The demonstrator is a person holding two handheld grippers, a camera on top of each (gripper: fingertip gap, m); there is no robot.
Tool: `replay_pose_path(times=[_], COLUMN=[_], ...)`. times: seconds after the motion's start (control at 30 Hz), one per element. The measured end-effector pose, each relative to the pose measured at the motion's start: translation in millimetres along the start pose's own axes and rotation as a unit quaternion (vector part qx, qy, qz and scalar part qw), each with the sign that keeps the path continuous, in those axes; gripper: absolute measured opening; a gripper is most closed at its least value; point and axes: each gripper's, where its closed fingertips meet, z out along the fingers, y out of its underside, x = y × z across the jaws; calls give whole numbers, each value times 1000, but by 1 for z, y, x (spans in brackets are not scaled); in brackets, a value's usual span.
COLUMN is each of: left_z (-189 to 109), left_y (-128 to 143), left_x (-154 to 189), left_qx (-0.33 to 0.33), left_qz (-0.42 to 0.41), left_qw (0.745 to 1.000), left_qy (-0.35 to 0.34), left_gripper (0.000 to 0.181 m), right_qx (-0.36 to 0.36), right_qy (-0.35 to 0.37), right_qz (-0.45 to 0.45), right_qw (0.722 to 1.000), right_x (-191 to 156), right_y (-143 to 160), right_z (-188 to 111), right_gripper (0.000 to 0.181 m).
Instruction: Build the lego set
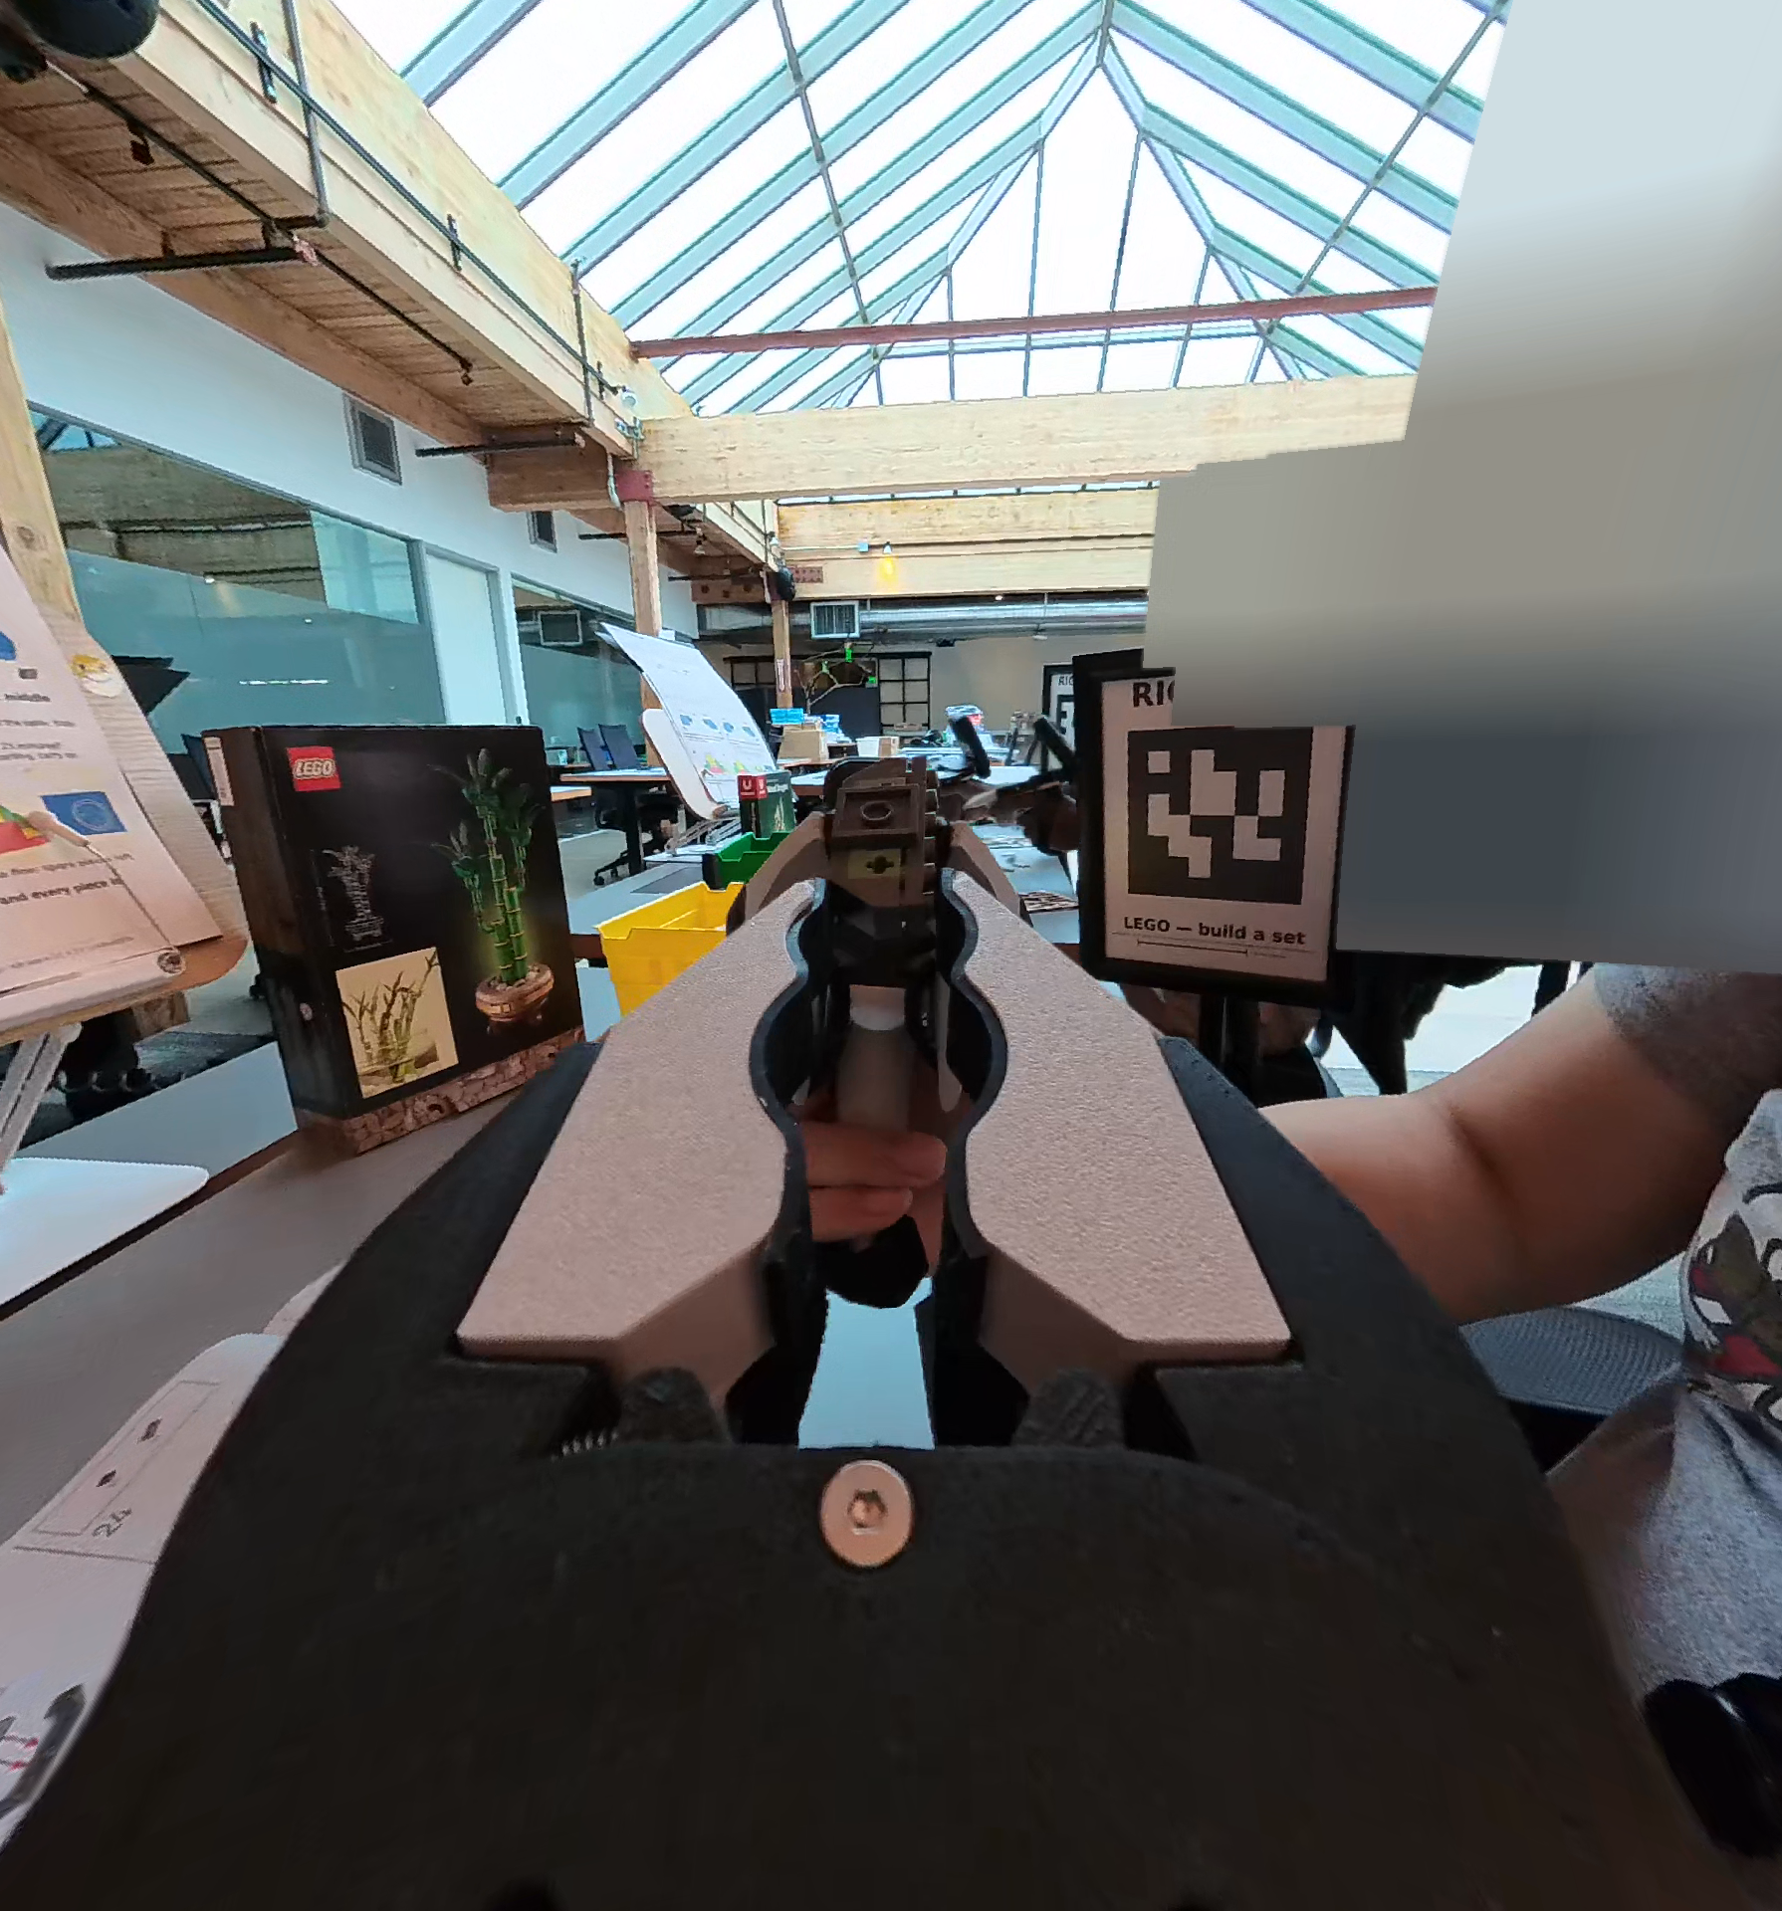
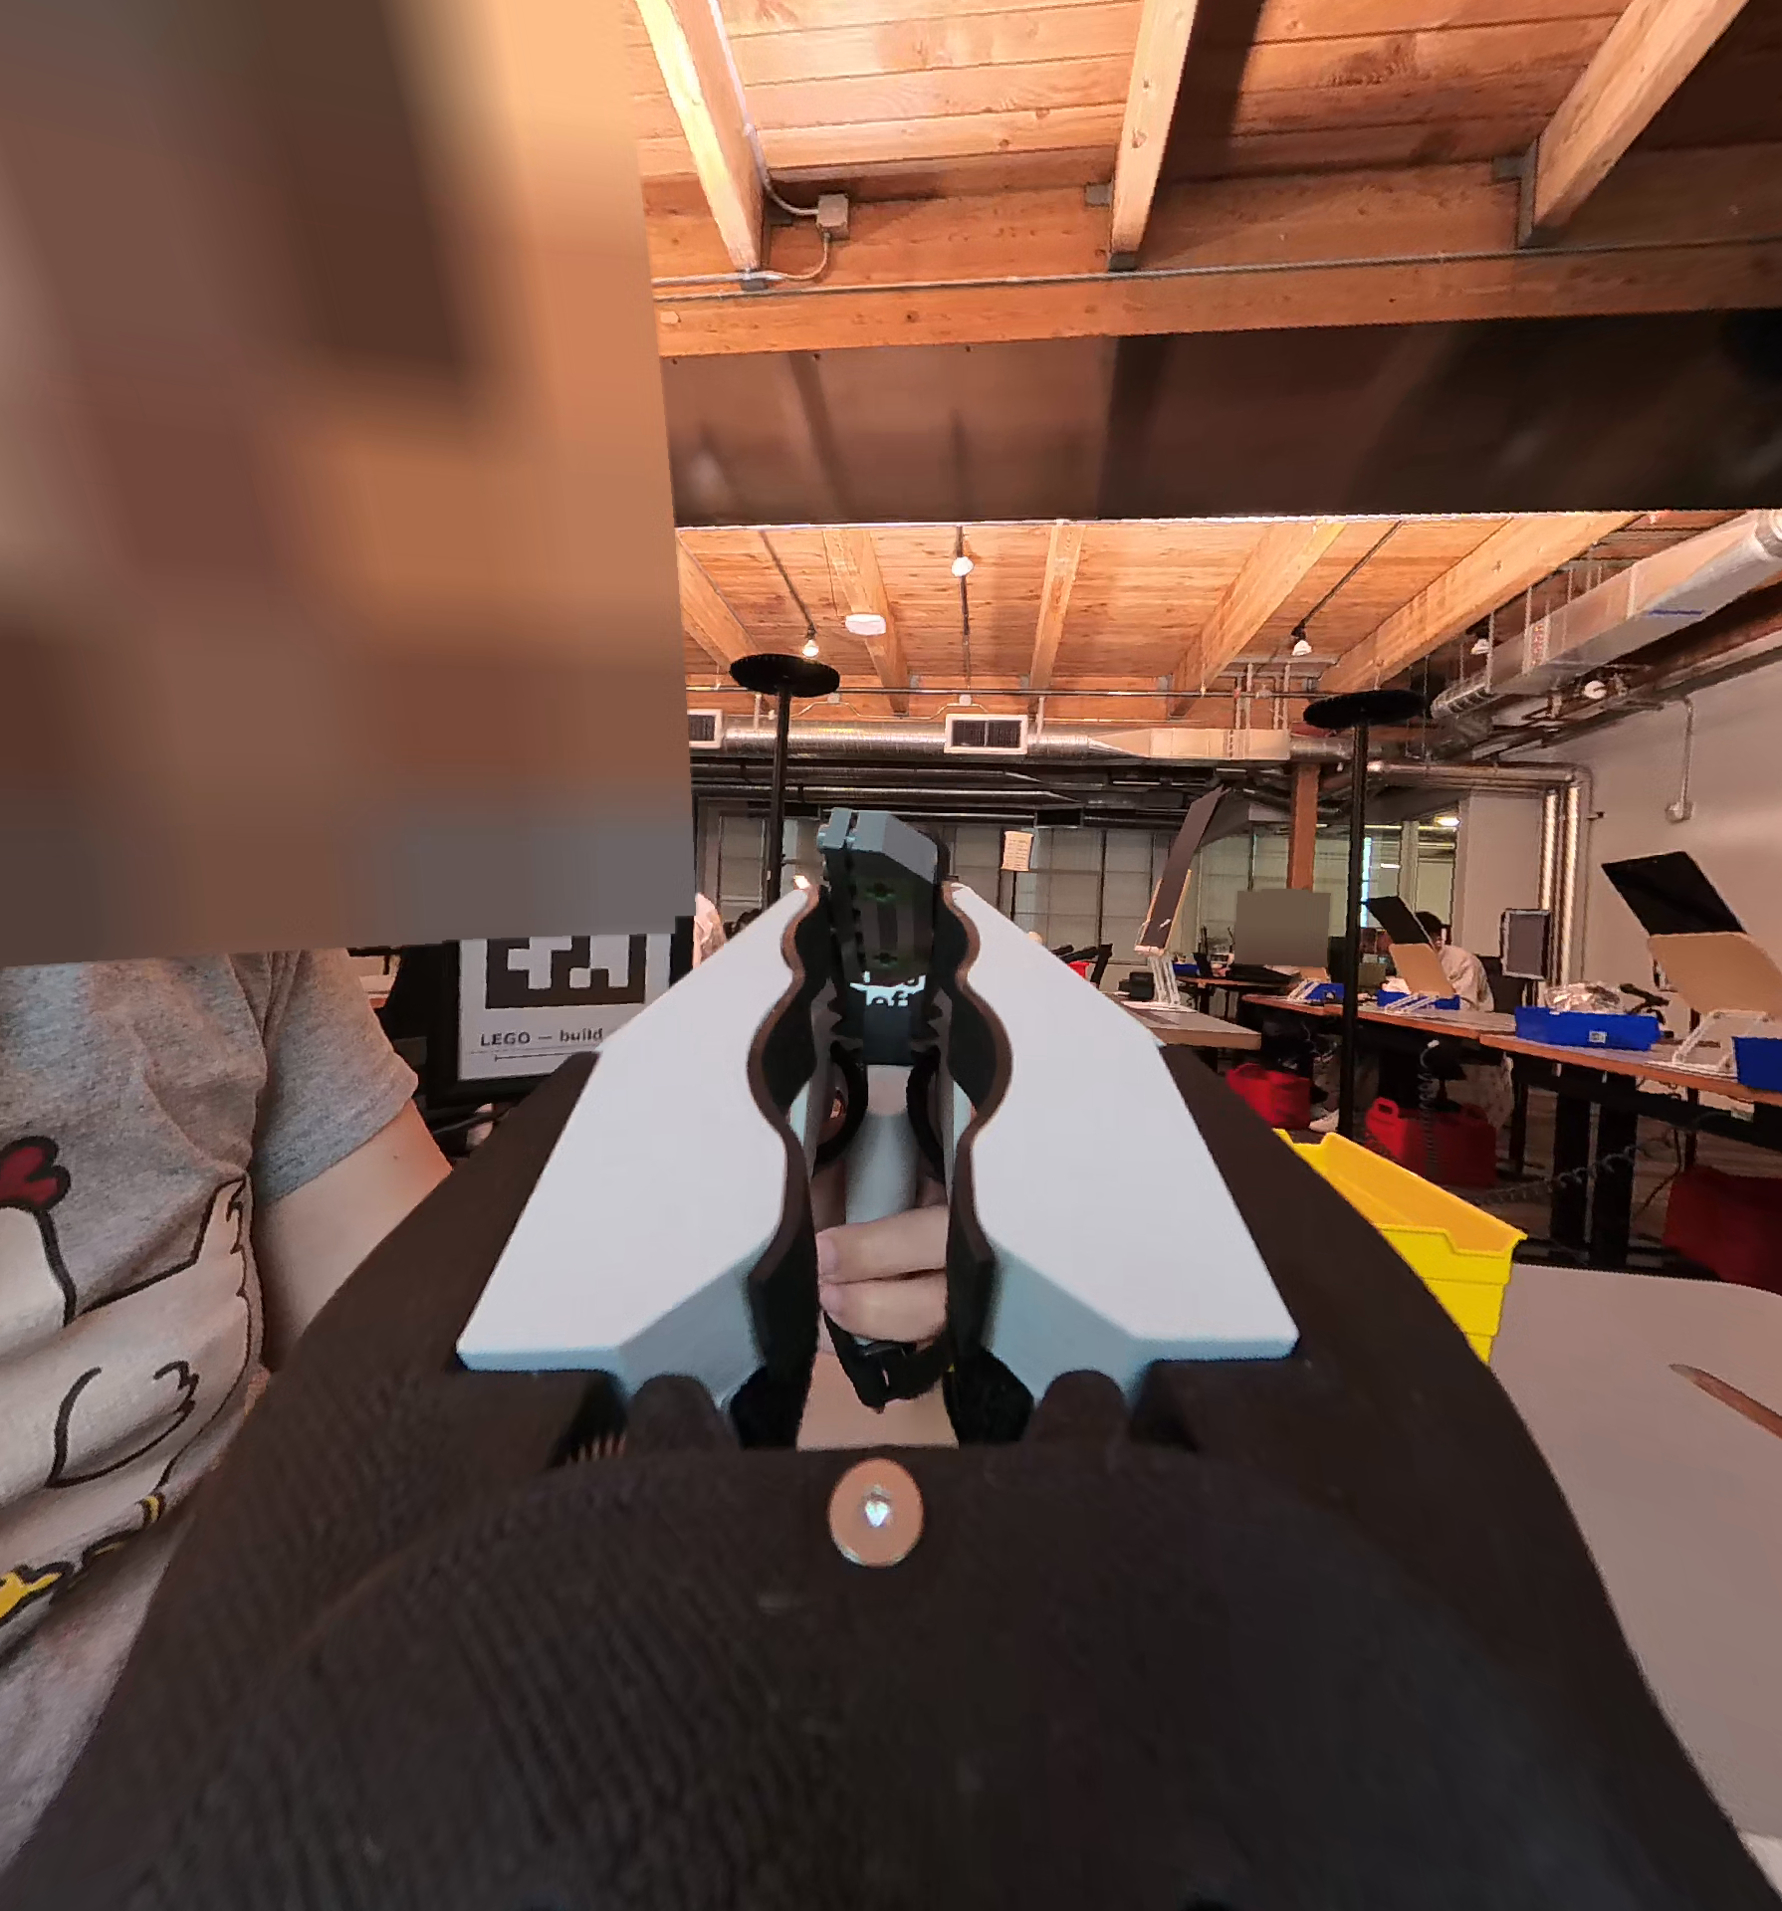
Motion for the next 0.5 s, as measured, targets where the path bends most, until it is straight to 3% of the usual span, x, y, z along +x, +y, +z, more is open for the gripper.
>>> replay_pose_path(times=[0.5], left_z=[-2], left_y=[-1], left_x=[-5], left_qx=[-6], left_qz=[62], left_qw=[997], left_qy=[-36], left_gripper=[17], right_qx=[9], right_qy=[26], right_qz=[17], right_qw=[999], right_x=[6], right_y=[-12], right_z=[-4], right_gripper=[17])
